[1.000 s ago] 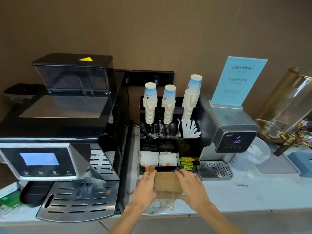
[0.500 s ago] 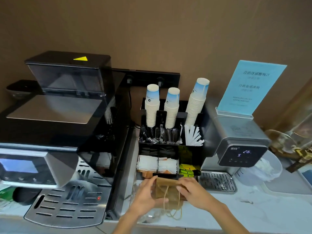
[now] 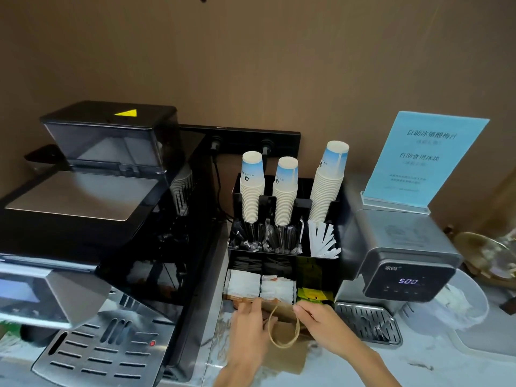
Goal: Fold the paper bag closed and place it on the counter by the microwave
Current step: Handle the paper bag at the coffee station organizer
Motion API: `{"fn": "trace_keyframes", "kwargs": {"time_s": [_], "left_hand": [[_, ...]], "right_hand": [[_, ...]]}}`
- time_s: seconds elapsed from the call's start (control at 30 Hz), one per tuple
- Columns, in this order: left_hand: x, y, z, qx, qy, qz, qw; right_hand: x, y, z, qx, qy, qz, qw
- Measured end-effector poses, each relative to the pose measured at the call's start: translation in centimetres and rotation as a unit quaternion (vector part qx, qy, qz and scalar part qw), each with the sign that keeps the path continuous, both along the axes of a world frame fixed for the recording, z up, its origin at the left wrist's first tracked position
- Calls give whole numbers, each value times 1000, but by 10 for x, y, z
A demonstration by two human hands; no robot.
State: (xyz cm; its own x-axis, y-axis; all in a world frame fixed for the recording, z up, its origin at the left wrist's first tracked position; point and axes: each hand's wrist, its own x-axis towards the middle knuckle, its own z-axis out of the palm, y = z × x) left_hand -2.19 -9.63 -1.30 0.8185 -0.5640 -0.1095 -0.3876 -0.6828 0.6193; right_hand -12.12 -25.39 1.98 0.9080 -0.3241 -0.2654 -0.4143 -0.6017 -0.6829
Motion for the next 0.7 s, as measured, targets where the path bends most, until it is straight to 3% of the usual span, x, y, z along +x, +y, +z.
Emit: {"fn": "trace_keyframes", "kwargs": {"time_s": [0.1, 0.23, 0.37, 0.47, 0.7], "left_hand": [[2, -4, -1, -40, 45, -4, 998], [5, -7, -1, -57, 75, 17, 995], [5, -8, 1, -50, 66, -11, 996], [3, -10, 2, -47, 52, -46, 996], [4, -10, 7, -63, 132, -23, 989]], "right_hand": [[-12, -2, -4, 18, -31, -75, 997], [-35, 3, -12, -93, -138, -145, 975], [-43, 15, -8, -206, -214, 2, 955], [-38, 23, 7, -233, -164, 106, 953], [-21, 19, 36, -159, -30, 103, 981]]}}
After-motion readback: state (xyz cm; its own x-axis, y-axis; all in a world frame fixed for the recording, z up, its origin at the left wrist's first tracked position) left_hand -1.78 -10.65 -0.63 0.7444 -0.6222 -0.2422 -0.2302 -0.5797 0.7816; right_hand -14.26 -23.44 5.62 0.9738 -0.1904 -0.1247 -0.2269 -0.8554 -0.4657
